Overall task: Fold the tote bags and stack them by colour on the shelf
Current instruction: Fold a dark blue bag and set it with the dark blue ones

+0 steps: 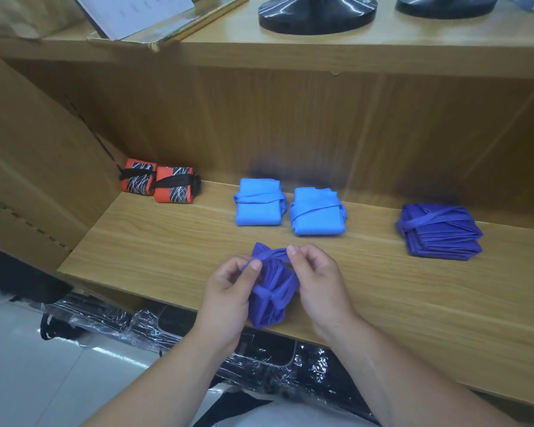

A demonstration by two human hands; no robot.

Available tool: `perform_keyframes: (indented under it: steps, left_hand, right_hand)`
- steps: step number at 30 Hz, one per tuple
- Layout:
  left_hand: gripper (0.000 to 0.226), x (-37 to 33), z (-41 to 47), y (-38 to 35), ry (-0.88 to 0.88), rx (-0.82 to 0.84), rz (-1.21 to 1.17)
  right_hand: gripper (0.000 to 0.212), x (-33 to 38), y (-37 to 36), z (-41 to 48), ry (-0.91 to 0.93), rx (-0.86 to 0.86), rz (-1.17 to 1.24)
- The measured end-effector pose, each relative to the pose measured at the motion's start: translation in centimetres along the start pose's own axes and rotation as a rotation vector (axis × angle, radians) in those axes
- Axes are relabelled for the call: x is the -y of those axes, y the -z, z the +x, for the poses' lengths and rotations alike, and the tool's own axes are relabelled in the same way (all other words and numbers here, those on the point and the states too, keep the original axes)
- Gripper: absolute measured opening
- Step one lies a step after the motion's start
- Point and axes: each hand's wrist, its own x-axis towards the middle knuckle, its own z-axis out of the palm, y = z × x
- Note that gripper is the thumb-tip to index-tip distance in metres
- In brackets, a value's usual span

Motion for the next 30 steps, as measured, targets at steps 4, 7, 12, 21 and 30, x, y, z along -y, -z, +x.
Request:
perform_keyframes:
  steps: [4, 7, 12, 21, 30]
  left_hand:
    - [0.026, -0.1, 0.0, 0.1, -0.029, -0.110, 0.162]
    - [0.027, -0.8, -0.1, -0.5, -0.050, -0.144, 0.150]
    - [0.028, -1.9, -0.3, -1.3, 0.014, -0.154, -0.040]
    - [0.019, -3.2, 0.4, -2.0, 0.252, -0.140, -0.323]
    - [0.031, -2.7, 0.2, -3.4, 0.339, -0.166, -0.322]
  right_hand:
    - [0.050, 0.0, -1.0, -0.1, -0.040, 0.018, 0.079]
    - [0.058, 0.6, -1.4, -0.3, -0.016, 0.050, 0.111]
    - [0.034, 1.8, -1.1, -0.2, 0.086, 0.073, 0.070]
    - [0.030, -0.6, -0.4, 0.3, 0.160, 0.001, -0.126]
    - [0.040, -0.7, -1.8, -0.6, 0.028, -0.192, -0.021]
